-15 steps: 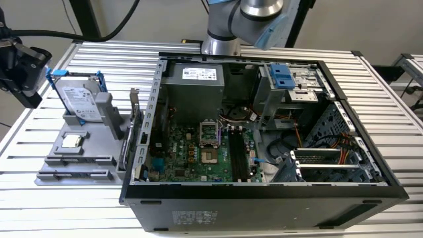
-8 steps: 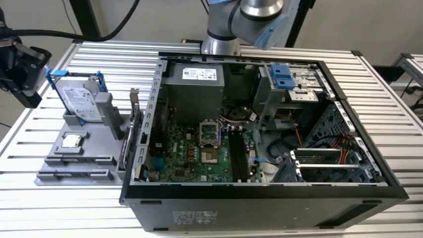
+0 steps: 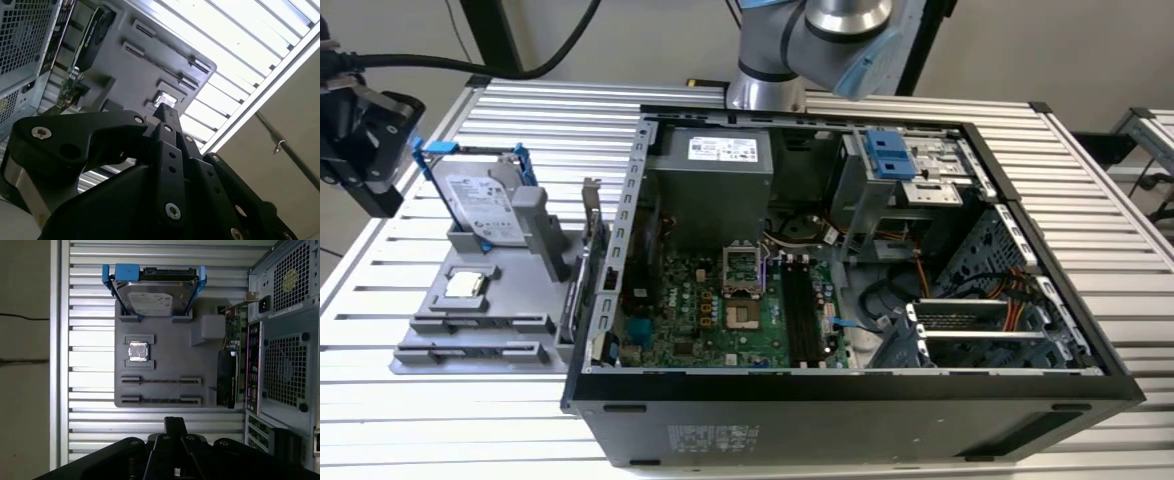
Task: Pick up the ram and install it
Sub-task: 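Pick up the ram and move it above insertion slot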
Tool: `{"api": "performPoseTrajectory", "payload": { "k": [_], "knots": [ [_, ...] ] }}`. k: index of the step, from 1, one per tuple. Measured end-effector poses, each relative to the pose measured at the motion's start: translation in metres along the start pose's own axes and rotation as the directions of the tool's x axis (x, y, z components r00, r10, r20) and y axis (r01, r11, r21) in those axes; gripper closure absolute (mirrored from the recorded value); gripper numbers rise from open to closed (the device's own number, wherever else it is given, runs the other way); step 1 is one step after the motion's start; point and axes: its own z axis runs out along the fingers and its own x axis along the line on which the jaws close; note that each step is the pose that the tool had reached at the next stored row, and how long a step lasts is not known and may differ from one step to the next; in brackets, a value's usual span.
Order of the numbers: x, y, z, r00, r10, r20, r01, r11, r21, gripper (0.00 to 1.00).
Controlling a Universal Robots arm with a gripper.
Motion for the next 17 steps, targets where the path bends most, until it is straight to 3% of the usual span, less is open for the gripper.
{"api": "performPoseTrajectory", "payload": {
  "k": [10, 17],
  "knots": [
    [0.0001, 0.0, -0.0001, 0.9963, -0.086, -0.0041, 0.086, 0.9963, -0.0017, 1.0],
    [0.0001, 0.0, -0.0003, 0.9868, -0.162, -0.0077, 0.162, 0.9868, -0.0034, 1.0]
  ]
}}
